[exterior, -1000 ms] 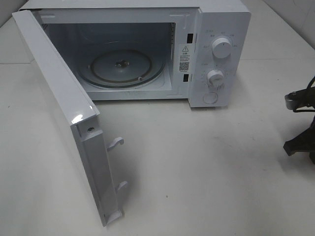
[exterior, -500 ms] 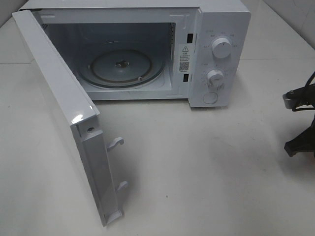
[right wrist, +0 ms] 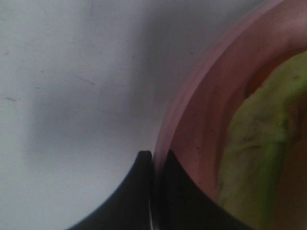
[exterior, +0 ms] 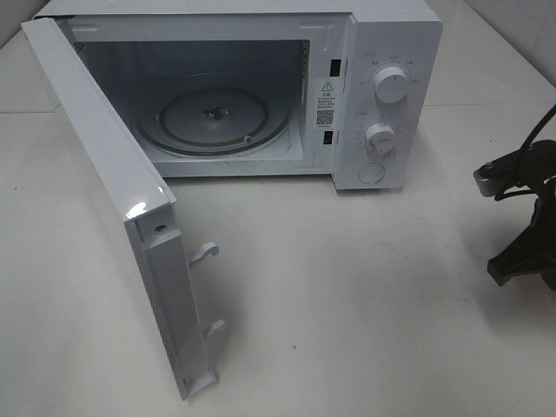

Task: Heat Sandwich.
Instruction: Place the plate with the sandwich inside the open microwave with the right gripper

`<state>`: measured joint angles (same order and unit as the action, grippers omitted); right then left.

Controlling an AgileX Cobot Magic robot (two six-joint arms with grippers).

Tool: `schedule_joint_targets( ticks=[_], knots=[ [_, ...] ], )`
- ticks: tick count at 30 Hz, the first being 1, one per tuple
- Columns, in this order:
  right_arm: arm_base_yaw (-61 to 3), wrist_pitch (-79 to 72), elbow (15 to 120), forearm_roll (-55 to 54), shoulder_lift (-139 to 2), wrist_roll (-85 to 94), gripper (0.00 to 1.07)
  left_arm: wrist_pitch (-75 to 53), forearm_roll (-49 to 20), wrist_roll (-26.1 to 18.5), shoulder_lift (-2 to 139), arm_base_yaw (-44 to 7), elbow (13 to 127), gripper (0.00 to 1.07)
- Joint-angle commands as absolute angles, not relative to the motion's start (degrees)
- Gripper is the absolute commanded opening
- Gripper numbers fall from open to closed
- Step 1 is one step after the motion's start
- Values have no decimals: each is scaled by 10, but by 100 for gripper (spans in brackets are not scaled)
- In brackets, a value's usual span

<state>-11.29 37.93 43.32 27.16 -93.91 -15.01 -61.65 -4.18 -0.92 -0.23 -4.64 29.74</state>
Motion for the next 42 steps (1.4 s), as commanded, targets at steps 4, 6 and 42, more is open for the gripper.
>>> schedule_joint_targets(
  ticks=[4,6,42],
  knots=[
    [-147,423,435,282,-906,-149,0,-614,-43,-7,-12,-50,296,98],
    [-174,440,435,279,-892,-148,0,-614,-43,-7,-12,-50,296,98],
    [-512,493,434,278,-787,-87,0,-614,-43,-7,-12,-50,296,98]
  ],
)
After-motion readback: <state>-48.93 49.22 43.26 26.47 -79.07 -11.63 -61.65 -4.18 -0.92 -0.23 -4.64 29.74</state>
